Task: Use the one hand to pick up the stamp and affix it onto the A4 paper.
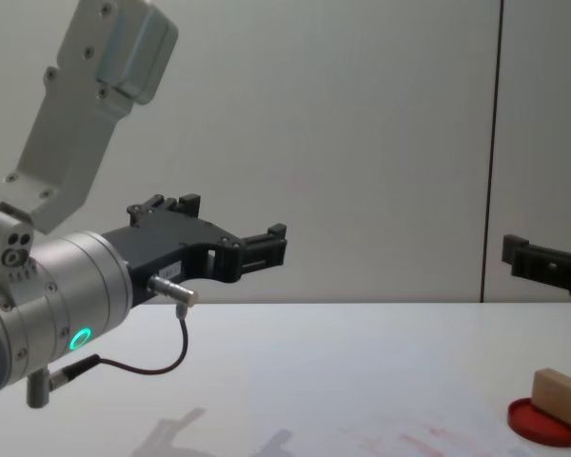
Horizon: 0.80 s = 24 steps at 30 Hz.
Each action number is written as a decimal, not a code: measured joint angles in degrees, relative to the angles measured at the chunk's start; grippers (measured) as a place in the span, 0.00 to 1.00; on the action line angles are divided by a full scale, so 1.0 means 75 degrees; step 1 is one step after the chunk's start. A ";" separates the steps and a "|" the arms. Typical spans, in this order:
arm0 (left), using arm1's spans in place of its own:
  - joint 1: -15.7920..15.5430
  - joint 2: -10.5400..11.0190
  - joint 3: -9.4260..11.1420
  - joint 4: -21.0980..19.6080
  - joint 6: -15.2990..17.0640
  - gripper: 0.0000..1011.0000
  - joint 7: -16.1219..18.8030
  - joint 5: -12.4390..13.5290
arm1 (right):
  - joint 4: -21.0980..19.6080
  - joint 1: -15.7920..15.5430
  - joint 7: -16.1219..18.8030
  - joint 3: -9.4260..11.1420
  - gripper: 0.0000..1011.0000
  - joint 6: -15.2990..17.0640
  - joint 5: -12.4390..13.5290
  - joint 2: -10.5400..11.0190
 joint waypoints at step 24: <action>0.0000 0.0000 0.0000 0.0000 0.0000 0.98 0.0000 0.0000 | 0.0446 0.0001 0.0335 0.0040 0.99 0.0289 -0.0001 0.0064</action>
